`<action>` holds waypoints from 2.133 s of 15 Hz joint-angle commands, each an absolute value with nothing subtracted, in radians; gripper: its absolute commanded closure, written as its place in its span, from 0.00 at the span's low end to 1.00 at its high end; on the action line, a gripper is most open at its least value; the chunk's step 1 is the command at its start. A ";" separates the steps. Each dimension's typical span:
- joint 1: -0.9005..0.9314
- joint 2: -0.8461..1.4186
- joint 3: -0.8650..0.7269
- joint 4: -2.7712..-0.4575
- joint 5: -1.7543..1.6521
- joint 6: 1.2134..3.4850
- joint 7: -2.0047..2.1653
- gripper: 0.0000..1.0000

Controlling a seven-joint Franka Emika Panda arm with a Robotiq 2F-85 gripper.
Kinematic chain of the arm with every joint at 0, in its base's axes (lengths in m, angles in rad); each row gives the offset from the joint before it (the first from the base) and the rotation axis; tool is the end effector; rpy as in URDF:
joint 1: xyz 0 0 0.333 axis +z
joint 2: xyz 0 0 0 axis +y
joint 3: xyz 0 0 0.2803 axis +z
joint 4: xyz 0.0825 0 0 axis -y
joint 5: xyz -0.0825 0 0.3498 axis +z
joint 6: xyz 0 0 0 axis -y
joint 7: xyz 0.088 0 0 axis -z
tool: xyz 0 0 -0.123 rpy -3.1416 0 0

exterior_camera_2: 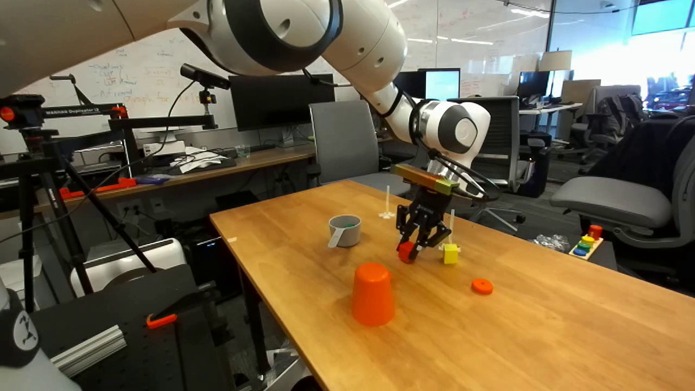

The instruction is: Put the three blocks in the gray cup

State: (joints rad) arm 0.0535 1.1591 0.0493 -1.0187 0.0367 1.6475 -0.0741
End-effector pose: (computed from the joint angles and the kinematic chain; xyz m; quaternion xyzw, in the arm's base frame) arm 0.6353 0.0620 0.0880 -0.9617 -0.0707 0.2618 0.0392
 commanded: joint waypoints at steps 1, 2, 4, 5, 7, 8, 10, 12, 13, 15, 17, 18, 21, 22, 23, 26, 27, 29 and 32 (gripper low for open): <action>0.059 1.076 0.081 -1.056 0.050 1.634 -0.111 0.89; 0.069 1.062 0.091 -1.054 0.046 1.630 -0.117 0.89; 0.089 1.041 0.118 -1.043 0.044 1.617 -0.129 0.89; 0.097 1.031 0.133 -1.041 0.046 1.612 -0.136 0.89; 0.114 1.028 0.167 -1.022 0.051 1.593 -0.155 0.89; 0.119 1.029 0.183 -1.018 0.054 1.585 -0.163 0.89; 0.147 1.043 0.191 -0.999 0.068 1.560 -0.172 0.89; 0.160 1.047 0.209 -1.005 0.054 1.552 -0.156 0.89; 0.167 1.052 0.213 -1.004 0.054 1.547 -0.155 0.88; 0.176 1.059 0.217 -1.006 0.054 1.541 -0.154 0.88; 0.180 1.066 0.219 -1.007 0.057 1.532 -0.151 0.88; 0.179 1.070 0.221 -1.006 0.061 1.524 -0.150 0.74; 0.176 1.071 0.218 -1.014 0.060 1.517 -0.141 0.37; 0.173 1.067 0.214 -1.019 0.058 1.513 -0.136 0.28; 0.171 1.059 0.208 -1.027 0.053 1.512 -0.129 0.21; 0.155 1.014 0.177 -1.067 0.040 1.532 -0.099 0.00; 0.145 0.993 0.163 -1.085 0.036 1.542 -0.085 0.00; 0.128 0.954 0.130 -1.114 0.029 1.558 -0.058 0.00; 0.106 0.907 0.078 -1.146 0.010 1.561 -0.025 0.00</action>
State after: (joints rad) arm 0.1233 0.9961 0.1132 -1.0518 0.0296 1.5407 -0.0693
